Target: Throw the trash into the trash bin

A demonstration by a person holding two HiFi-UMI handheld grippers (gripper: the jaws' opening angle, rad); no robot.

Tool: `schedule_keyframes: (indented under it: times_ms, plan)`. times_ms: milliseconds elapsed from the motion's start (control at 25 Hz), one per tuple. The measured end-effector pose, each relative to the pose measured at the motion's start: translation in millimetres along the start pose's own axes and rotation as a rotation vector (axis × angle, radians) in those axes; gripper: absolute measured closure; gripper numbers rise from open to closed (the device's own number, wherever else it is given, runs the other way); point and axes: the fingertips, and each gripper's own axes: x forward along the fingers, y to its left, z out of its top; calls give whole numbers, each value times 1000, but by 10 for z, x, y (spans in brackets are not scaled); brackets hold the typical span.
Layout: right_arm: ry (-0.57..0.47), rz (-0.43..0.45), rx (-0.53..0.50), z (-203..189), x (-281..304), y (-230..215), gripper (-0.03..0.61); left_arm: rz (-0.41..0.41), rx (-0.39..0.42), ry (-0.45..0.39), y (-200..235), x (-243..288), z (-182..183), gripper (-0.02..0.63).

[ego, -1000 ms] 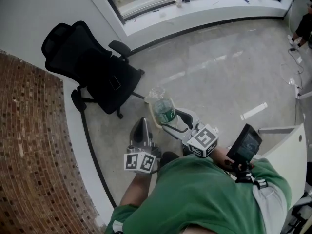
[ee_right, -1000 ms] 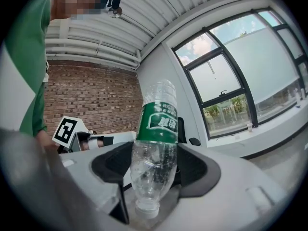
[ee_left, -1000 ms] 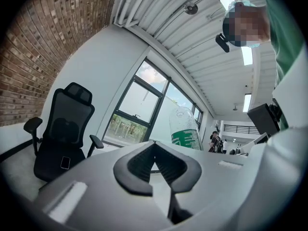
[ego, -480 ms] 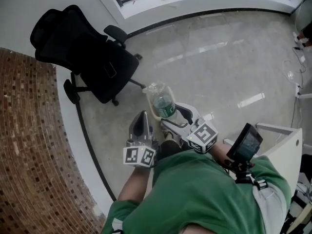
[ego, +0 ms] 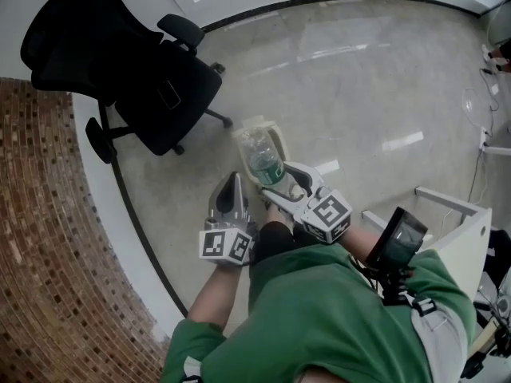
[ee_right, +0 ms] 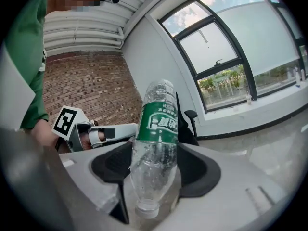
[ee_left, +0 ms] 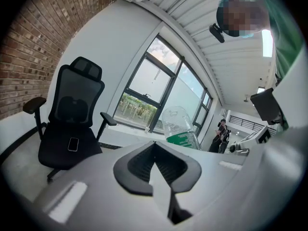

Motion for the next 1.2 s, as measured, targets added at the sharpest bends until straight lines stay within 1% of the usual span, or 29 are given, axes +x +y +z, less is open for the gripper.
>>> schedule_keyframes:
  times_ms: [120,360,680,920,1200]
  plan:
    - [47,5,9,-267,165,-86,284,2,-8,46,155,101,-217,606]
    - [146,-13,54,-812,400,-249,284,4,-40,148,409,232,-733,606]
    - [268,-37,95,-1591,592,-521,284,4,-79,256,640,412,-1467,606]
    - [339,-45,118,-2105,720,-681,284,4,-88,315,762,471,-1954,606]
    - [405,-47,129,-2583,923,-873,284,5,-87,366,906,575,-2433,606]
